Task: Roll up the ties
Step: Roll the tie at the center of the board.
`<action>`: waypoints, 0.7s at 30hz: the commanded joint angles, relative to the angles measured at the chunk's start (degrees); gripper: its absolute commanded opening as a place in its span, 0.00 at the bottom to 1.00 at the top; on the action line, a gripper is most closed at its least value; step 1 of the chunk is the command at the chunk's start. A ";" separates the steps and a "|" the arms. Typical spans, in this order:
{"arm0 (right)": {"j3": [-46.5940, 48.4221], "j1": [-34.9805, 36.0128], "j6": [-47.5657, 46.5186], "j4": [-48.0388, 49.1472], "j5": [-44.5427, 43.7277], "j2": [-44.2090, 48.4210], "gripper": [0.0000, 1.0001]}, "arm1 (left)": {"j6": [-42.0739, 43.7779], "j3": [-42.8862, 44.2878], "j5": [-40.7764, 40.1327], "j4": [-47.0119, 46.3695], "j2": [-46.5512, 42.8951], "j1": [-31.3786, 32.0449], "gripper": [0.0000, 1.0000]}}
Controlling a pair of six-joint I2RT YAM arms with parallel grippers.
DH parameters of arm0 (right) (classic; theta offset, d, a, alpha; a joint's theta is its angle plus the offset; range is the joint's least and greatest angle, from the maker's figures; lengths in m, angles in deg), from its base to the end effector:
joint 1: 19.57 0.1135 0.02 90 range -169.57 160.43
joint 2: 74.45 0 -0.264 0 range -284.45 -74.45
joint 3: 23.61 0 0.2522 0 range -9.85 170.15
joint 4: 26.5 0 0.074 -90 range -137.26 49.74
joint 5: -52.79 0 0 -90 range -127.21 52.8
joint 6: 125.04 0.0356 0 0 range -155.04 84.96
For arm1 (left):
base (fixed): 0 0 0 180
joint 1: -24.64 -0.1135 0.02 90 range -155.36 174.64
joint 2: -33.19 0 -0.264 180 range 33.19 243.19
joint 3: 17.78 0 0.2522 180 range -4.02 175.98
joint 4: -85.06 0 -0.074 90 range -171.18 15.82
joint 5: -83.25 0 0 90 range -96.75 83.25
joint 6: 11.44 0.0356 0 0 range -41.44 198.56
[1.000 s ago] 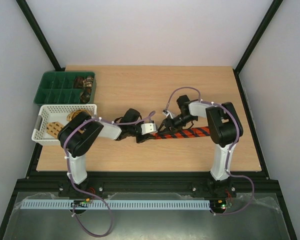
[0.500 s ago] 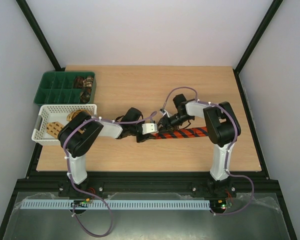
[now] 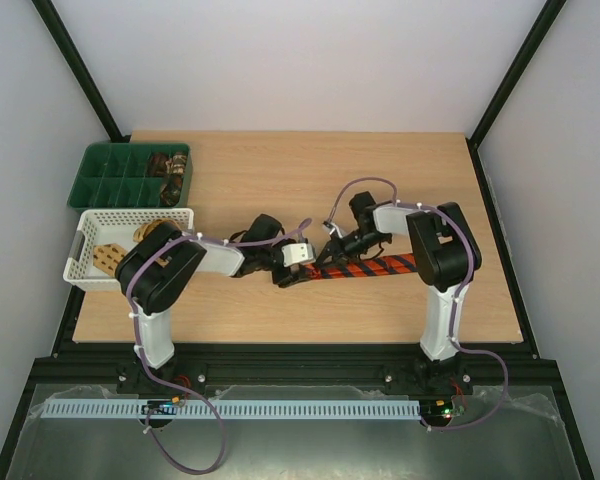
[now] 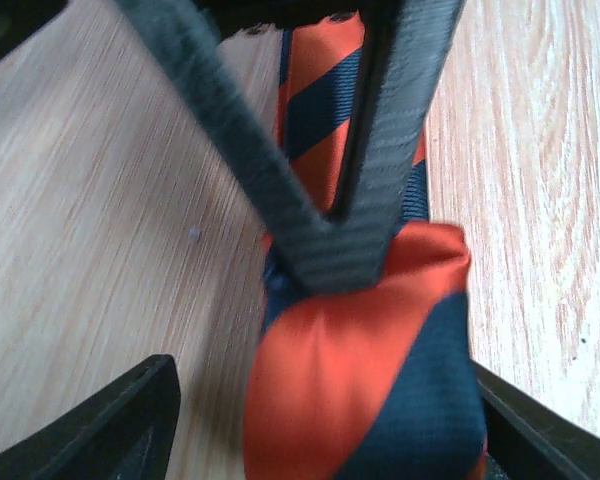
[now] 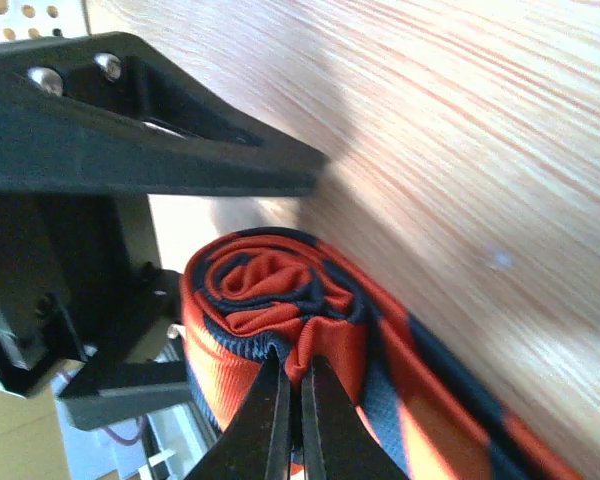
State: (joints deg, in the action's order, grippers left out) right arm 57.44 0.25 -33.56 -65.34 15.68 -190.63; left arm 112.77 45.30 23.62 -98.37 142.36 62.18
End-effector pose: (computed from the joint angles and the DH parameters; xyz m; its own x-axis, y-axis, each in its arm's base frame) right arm 0.3376 0.1519 0.1135 -0.9145 -0.3130 -0.2563 -0.3883 0.5012 0.7733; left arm 0.2734 -0.2328 0.1102 0.0170 0.5987 -0.8008 0.9806 0.1463 0.1301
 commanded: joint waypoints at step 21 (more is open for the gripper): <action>-4.54 0.23 -2.59 3.86 -17.14 -1.59 0.01 | -15.42 -1.42 6.39 -13.55 5.27 0.35 0.47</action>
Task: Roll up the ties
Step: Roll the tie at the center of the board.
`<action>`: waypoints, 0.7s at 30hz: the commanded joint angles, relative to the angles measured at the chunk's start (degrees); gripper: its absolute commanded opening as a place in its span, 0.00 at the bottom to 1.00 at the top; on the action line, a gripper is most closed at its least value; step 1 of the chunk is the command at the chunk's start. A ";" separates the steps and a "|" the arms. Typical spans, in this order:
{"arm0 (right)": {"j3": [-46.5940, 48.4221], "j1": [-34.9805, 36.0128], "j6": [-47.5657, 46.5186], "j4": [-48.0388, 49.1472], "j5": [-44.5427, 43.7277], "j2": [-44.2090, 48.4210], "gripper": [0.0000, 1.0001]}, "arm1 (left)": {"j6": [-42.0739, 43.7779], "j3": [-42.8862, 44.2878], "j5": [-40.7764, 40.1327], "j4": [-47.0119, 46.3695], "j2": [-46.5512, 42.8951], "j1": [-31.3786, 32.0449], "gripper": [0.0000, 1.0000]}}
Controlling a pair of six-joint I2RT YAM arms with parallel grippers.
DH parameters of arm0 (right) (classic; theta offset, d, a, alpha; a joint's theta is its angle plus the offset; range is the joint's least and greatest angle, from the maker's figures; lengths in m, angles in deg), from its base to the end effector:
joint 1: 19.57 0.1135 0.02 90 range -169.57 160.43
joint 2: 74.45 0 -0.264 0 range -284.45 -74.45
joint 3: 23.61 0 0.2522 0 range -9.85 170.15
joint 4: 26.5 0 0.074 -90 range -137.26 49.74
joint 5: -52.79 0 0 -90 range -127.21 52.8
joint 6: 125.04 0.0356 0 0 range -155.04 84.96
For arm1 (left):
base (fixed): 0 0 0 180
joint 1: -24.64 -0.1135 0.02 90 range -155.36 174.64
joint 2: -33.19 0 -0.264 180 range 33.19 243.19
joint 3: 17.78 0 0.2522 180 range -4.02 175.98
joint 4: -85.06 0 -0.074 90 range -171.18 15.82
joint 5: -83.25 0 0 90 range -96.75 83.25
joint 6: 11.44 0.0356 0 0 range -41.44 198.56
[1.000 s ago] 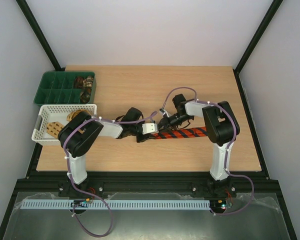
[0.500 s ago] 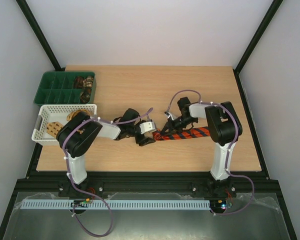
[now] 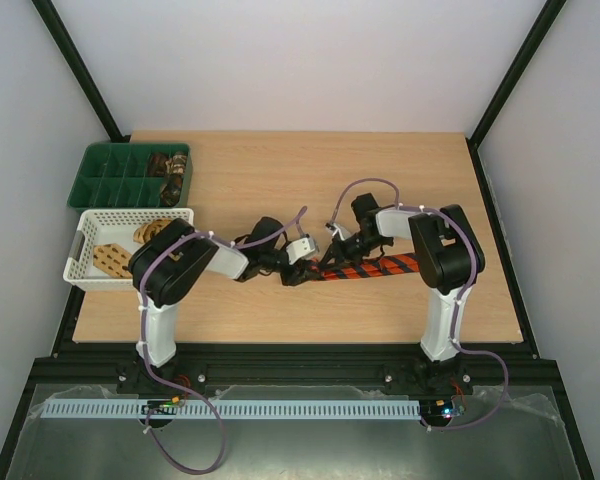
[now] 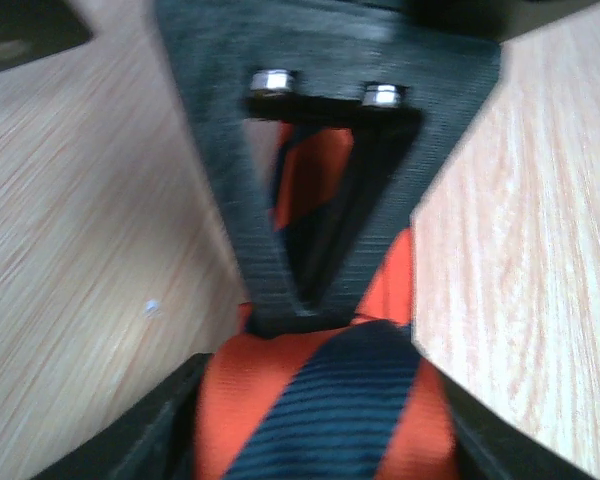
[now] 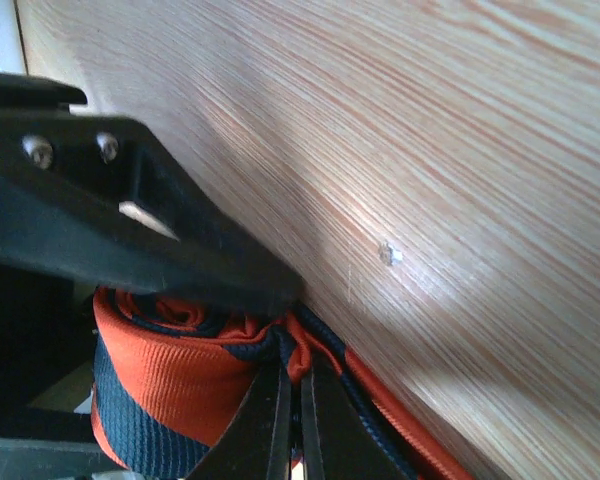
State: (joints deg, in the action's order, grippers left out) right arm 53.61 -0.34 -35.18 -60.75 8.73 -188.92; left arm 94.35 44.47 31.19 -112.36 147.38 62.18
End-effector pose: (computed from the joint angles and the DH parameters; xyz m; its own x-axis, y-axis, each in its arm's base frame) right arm 0.3328 0.1432 0.1075 -0.8943 -0.3138 -0.3190 -0.4465 0.5807 0.6807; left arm 0.2783 -0.2414 0.0979 -0.1923 0.4184 -0.8876 0.9712 0.2108 -0.1111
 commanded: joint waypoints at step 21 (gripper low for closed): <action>1.58 -1.75 -0.77 -12.05 -0.78 0.04 0.34 | 16.32 -6.63 -9.46 7.22 -3.95 1.55 0.30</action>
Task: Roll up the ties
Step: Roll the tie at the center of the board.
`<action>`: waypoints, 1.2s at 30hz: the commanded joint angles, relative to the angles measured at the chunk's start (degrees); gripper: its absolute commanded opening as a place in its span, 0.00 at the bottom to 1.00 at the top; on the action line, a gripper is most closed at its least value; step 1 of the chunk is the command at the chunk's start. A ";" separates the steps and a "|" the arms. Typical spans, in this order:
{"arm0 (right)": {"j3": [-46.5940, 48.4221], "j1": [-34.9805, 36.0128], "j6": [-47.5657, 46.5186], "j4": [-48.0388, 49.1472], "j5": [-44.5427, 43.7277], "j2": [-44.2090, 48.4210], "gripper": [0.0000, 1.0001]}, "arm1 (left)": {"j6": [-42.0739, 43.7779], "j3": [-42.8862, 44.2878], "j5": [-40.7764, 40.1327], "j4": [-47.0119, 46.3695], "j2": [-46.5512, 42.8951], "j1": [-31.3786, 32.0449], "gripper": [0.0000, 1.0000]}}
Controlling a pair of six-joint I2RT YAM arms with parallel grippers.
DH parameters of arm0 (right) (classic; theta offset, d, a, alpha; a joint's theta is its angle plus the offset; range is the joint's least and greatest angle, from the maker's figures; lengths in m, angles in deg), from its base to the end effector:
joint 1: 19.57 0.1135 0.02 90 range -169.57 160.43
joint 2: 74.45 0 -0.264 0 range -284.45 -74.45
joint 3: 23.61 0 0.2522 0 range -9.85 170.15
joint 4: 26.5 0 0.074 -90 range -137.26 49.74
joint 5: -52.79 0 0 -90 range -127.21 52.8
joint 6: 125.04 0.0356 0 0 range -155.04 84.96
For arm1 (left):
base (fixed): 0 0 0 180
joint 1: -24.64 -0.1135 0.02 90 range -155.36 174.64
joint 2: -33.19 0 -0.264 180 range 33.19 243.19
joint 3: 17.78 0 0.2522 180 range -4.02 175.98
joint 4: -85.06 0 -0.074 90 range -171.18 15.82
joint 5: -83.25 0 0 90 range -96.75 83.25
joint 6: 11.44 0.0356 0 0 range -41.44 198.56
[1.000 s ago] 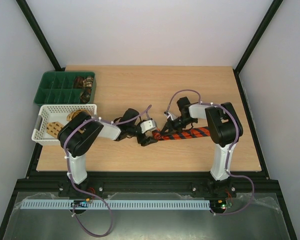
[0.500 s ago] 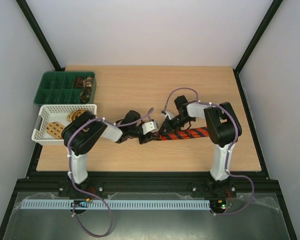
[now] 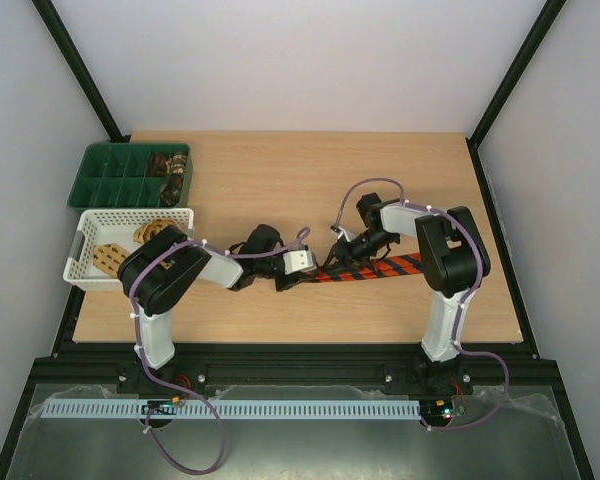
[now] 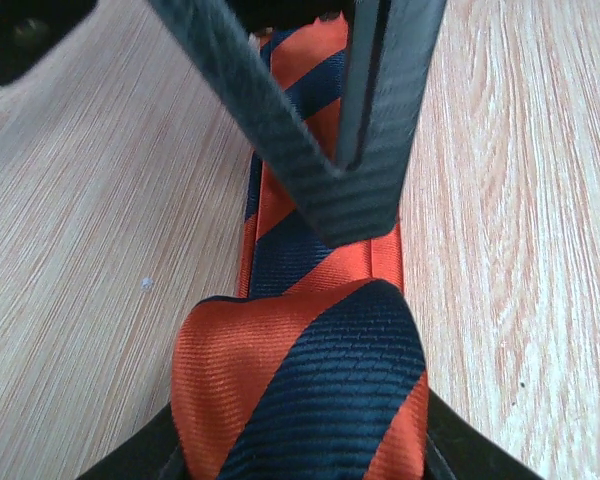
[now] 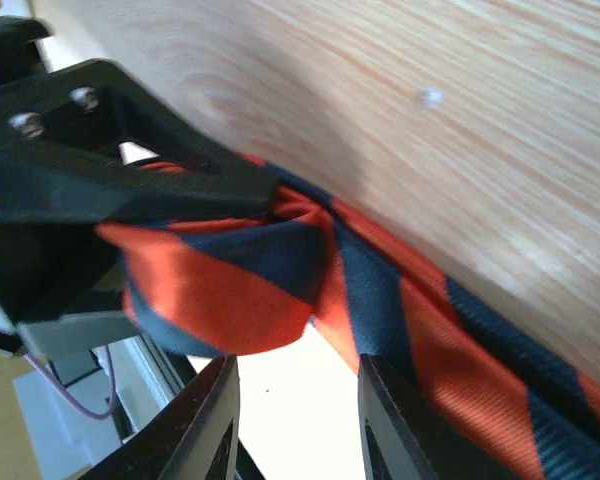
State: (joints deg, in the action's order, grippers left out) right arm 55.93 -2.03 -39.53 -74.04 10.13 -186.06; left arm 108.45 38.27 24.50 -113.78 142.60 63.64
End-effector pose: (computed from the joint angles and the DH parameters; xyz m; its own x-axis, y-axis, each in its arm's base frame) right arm 0.3245 0.1300 0.1285 -0.9091 -0.3430 -0.2364 -0.4031 0.5811 0.7070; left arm 0.2559 -0.2310 0.1009 0.0518 0.5062 -0.8608 0.9739 0.1651 0.1557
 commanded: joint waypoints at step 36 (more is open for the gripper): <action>2.46 -2.66 6.43 0.87 7.01 -2.91 0.60 | 8.75 10.18 -5.46 28.91 3.35 0.09 0.37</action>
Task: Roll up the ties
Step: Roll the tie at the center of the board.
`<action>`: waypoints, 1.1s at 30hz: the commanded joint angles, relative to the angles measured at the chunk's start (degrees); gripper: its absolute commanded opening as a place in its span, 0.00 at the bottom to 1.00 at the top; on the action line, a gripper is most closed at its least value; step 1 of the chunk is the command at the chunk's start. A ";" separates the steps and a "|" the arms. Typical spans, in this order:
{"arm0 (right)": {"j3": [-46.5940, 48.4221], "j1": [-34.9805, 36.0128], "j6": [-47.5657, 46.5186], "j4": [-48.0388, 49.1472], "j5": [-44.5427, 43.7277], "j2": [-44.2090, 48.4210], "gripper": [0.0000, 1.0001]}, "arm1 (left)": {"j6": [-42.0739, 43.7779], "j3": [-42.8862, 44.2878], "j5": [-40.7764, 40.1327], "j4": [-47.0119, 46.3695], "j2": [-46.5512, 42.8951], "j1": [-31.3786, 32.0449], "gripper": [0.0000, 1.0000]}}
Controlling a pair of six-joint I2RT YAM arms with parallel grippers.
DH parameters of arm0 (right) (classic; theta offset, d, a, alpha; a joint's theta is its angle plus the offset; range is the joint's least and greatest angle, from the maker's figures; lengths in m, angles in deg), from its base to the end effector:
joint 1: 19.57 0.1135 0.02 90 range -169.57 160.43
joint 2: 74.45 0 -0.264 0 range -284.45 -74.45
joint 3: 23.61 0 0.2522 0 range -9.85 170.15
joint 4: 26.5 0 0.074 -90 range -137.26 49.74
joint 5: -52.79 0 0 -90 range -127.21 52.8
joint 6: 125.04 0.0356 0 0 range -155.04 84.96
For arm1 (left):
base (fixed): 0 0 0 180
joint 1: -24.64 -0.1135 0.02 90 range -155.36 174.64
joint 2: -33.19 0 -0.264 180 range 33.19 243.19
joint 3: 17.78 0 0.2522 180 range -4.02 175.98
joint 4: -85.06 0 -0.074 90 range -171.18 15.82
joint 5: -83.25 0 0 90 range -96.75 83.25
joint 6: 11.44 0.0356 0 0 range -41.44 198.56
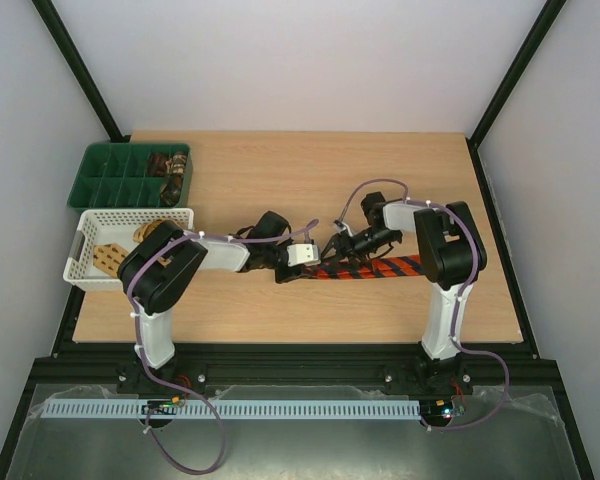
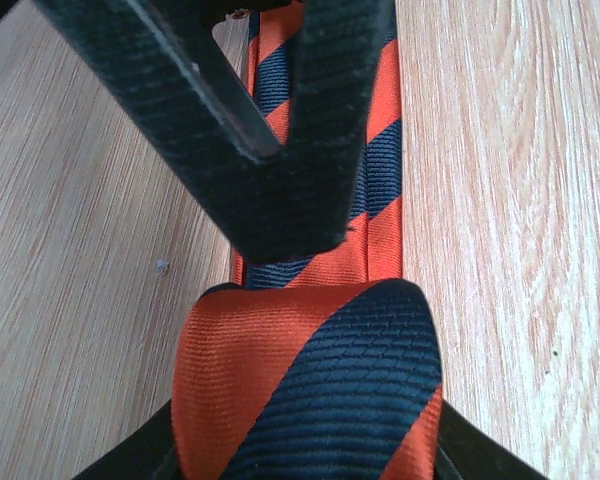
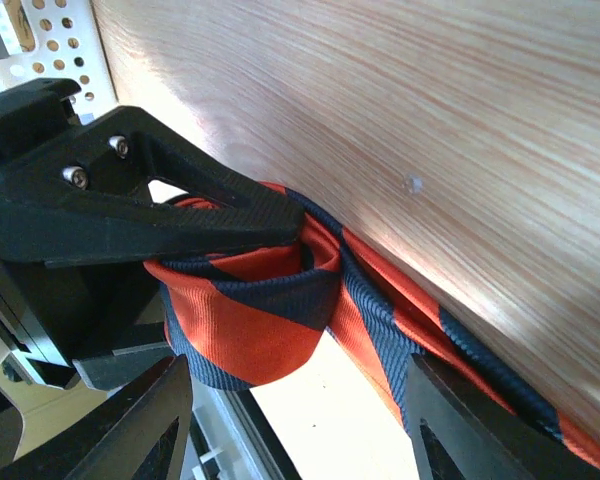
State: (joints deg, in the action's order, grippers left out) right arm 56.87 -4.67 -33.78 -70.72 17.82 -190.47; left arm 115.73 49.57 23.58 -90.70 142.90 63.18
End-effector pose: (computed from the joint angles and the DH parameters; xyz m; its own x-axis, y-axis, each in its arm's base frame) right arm 0.3383 0.1202 0.1112 -0.9571 -0.2416 -0.1600 -0.2672 0.5219 0.8101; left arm 0.2761 -0.2429 0.1160 0.0360 0.6380 -0.7692 0.9881 0.0922 0.1228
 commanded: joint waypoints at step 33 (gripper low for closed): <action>-0.77 4.33 1.57 -1.32 -7.39 -2.92 0.01 | -1.71 -3.96 1.96 0.77 -0.42 -1.59 0.73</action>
State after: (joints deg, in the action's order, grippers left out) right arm 57.48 0.01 -30.74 -68.95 16.36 -190.74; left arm 115.75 49.02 23.34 -91.53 143.01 62.81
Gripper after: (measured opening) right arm 0.033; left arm 0.682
